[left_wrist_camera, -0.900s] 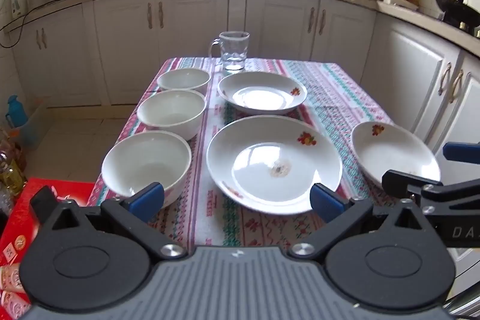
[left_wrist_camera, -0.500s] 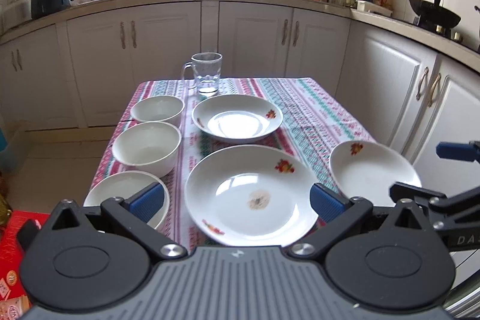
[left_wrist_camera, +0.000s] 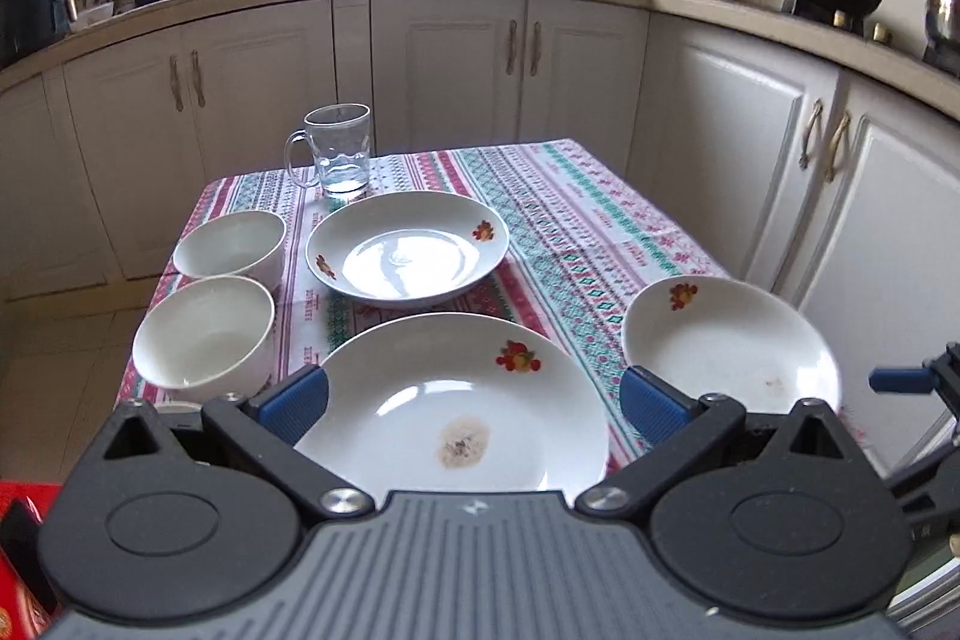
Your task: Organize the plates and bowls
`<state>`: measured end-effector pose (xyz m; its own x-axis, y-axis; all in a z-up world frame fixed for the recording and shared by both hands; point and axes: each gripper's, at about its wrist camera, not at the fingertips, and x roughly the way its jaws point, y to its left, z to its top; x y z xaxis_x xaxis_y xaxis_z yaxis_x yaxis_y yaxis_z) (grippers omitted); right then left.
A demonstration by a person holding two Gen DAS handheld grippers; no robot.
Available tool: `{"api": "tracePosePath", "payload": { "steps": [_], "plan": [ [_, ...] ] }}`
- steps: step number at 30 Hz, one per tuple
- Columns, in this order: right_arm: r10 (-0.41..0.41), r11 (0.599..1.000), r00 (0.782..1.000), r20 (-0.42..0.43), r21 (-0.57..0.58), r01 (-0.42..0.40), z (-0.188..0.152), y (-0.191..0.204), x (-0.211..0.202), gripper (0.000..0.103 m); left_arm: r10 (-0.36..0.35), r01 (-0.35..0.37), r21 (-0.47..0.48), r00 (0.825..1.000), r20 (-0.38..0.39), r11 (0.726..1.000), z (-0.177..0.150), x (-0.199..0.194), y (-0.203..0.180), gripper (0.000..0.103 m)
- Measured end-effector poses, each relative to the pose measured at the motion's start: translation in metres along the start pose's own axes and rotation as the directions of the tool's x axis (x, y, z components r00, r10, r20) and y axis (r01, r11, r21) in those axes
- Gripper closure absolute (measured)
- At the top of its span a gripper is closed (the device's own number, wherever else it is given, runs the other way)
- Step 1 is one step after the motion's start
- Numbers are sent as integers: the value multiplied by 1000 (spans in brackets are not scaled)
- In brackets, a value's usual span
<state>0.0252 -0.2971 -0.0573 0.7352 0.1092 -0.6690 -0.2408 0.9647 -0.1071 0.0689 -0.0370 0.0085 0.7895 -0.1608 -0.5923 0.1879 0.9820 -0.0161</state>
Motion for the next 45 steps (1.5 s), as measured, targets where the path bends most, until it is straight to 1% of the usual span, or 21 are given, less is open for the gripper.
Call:
{"api": "tracePosePath", "payload": {
  "steps": [1, 6, 10, 16, 18, 21, 22, 25, 29, 33, 35, 37, 38, 40, 42, 44, 45],
  "plan": [
    [11, 1000, 1000, -9, 4, -11, -4, -2, 5, 0, 18, -17, 16, 1000, -9, 1000, 1, 5, -2, 1],
    [38, 999, 998, -48, 36, -37, -17, -9, 30, 0, 15, -14, 104, 1000, -10, 995, 9, 25, -16, 1],
    [73, 996, 996, -52, 47, -71, -19, -12, 41, 0, -17, 22, 141, 999, -37, 990, 13, 40, -26, 1],
    [92, 995, 996, -19, 28, -91, -15, -14, 48, 0, -62, 72, 170, 996, -64, 983, 22, 62, -41, 1],
    [101, 995, 995, 9, 22, -101, -18, -16, 48, 0, -103, 115, 170, 992, -78, 979, 28, 70, -45, 1],
    [114, 993, 992, 47, 12, -115, -24, -19, 45, 0, -189, 207, 138, 973, -132, 969, 38, 85, -50, 1],
    [118, 993, 991, 57, 8, -119, -25, -19, 45, 0, -205, 225, 137, 968, -145, 965, 40, 89, -53, 1],
    [134, 991, 987, 90, -4, -135, -30, -21, 43, 0, -220, 252, 164, 956, -192, 954, 45, 107, -68, 1],
    [148, 989, 983, 112, -14, -147, -31, -24, 44, 0, -265, 319, 180, 925, -271, 930, 49, 133, -85, 1],
    [166, 986, 979, 118, -27, -164, -32, -29, 45, 0, -289, 366, 196, 898, -332, 910, 53, 157, -96, 3],
    [175, 985, 977, 124, -34, -172, -33, -30, 45, 0, -299, 385, 189, 881, -366, 903, 55, 169, -100, 6],
    [179, 984, 976, 126, -40, -175, -32, -32, 47, 0, -311, 412, 193, 861, -401, 890, 57, 178, -105, 9],
    [182, 983, 975, 126, -43, -178, -31, -33, 48, 0, -308, 416, 199, 856, -415, 887, 58, 182, -107, 10],
    [191, 981, 973, 127, -49, -186, -31, -34, 48, 0, -314, 433, 202, 842, -438, 879, 58, 190, -111, 17],
    [199, 980, 972, 124, -55, -193, -31, -35, 48, 0, -315, 442, 207, 833, -454, 873, 60, 194, -113, 22],
    [204, 978, 971, 121, -60, -198, -30, -36, 48, 0, -316, 449, 212, 829, -461, 868, 62, 198, -115, 23],
    [207, 978, 971, 119, -63, -200, -30, -36, 48, 0, -322, 458, 213, 824, -467, 863, 63, 200, -115, 23]
  ]
}}
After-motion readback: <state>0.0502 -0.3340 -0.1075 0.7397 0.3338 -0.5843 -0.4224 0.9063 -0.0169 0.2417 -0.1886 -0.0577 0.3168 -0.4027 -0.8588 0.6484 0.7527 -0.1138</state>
